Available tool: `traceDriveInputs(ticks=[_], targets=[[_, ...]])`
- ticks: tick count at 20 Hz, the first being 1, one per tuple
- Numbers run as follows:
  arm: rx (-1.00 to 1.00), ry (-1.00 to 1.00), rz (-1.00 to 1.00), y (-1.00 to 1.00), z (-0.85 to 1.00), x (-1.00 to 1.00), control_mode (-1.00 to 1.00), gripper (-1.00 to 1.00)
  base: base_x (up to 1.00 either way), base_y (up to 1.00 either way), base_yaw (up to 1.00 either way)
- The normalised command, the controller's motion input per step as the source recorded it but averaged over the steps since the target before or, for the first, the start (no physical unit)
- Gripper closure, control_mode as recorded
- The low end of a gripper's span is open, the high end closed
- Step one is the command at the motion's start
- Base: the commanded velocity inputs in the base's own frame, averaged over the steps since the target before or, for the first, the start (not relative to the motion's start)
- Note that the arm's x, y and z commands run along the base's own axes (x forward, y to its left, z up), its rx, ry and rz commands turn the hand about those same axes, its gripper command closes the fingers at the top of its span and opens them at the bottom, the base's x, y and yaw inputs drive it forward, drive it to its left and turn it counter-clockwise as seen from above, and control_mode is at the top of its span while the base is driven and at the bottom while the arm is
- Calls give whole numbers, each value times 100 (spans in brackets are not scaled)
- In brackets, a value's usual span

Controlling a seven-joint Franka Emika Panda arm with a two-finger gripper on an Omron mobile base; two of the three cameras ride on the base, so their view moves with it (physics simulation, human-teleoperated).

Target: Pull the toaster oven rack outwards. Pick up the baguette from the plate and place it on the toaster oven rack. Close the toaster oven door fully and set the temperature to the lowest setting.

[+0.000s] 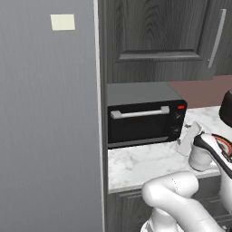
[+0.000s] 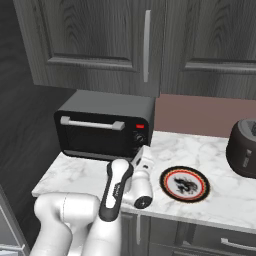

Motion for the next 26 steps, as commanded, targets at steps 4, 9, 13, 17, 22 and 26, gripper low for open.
traceDriveInputs(ticks=[4,9,13,17,22,26], targets=[[0,0,0,-21,-8,1,-100,-100,0,0,0],[0,0,0,1,-16,0,-100,-100,0,0,0],[0,1,0,20,-3,7,-100,-100,0,0,0],[0,8,0,8,0,15,-100,-100,0,0,0],[0,17,-1,0,0,21,-100,-100,0,0,0],[0,12,-3,0,0,9,-100,-100,0,0,0]])
